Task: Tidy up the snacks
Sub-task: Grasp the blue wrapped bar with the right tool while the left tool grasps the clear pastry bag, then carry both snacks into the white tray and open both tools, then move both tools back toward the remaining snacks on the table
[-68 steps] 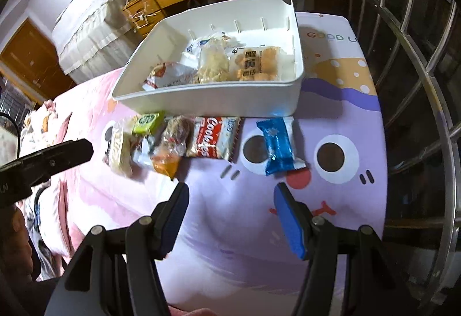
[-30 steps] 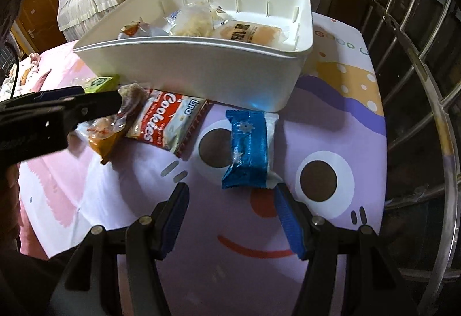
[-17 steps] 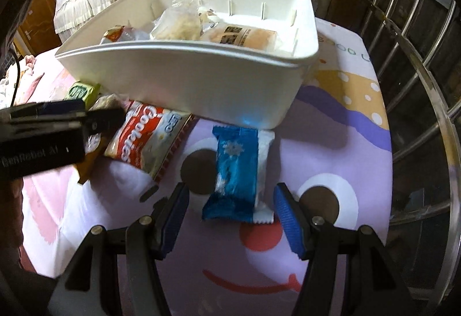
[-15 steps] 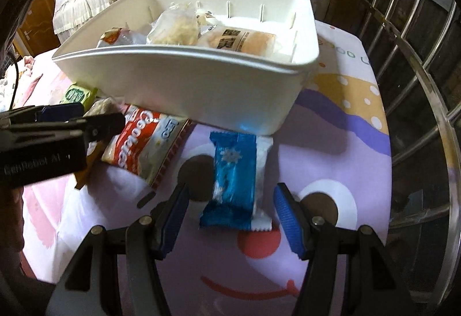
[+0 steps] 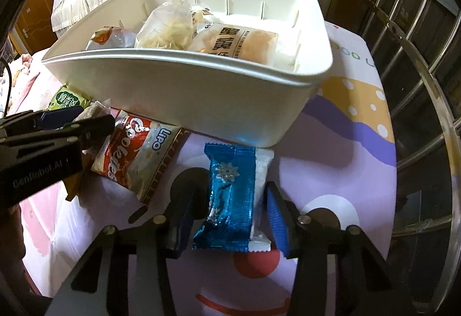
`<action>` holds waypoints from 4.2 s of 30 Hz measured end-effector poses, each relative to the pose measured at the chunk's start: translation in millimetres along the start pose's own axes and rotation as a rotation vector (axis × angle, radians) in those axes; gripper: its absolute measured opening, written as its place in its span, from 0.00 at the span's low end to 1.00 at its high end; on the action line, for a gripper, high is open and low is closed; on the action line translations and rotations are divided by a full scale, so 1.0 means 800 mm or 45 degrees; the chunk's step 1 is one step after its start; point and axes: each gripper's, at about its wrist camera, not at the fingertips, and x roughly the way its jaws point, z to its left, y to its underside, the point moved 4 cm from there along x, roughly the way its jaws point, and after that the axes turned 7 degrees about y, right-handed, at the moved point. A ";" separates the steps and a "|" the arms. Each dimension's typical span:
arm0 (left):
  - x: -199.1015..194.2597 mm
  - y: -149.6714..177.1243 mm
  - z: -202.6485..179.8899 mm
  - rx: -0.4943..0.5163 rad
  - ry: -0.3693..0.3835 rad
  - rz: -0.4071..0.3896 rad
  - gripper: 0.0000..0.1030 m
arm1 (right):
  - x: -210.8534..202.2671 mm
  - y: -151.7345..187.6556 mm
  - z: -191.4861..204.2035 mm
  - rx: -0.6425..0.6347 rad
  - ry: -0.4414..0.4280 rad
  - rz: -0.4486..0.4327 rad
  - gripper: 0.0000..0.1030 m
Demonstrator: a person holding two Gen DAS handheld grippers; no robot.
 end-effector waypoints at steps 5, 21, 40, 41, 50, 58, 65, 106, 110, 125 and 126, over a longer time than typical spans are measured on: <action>-0.006 0.000 -0.007 0.045 -0.023 -0.007 0.37 | -0.003 0.001 0.004 -0.006 -0.015 0.011 0.36; -0.040 0.024 -0.023 0.051 0.009 -0.043 0.34 | -0.028 0.028 0.005 0.031 -0.080 0.043 0.34; -0.172 0.053 -0.036 0.077 0.017 -0.235 0.34 | -0.083 0.056 -0.003 0.055 -0.138 -0.033 0.33; -0.181 0.052 -0.034 0.078 0.012 -0.248 0.34 | -0.085 0.055 -0.005 0.059 -0.142 -0.036 0.33; -0.230 0.028 -0.012 0.100 0.022 -0.323 0.34 | -0.101 0.029 -0.008 0.108 -0.137 -0.100 0.33; -0.239 -0.023 0.012 0.156 0.079 -0.347 0.34 | -0.122 -0.008 -0.028 0.262 -0.042 -0.150 0.33; -0.225 -0.074 0.029 0.206 0.140 -0.351 0.34 | -0.140 -0.044 -0.047 0.374 0.049 -0.200 0.33; -0.166 -0.128 0.012 0.197 0.265 -0.175 0.66 | -0.119 -0.111 -0.059 0.453 0.038 -0.219 0.48; -0.184 -0.109 0.009 0.160 0.230 -0.179 0.66 | -0.129 -0.097 -0.066 0.452 0.016 -0.215 0.52; -0.229 0.020 0.024 -0.094 0.042 -0.125 0.66 | -0.141 -0.021 -0.072 0.353 -0.164 -0.095 0.56; -0.232 0.027 0.025 -0.104 0.030 -0.120 0.66 | -0.140 -0.016 -0.069 0.344 -0.183 -0.082 0.56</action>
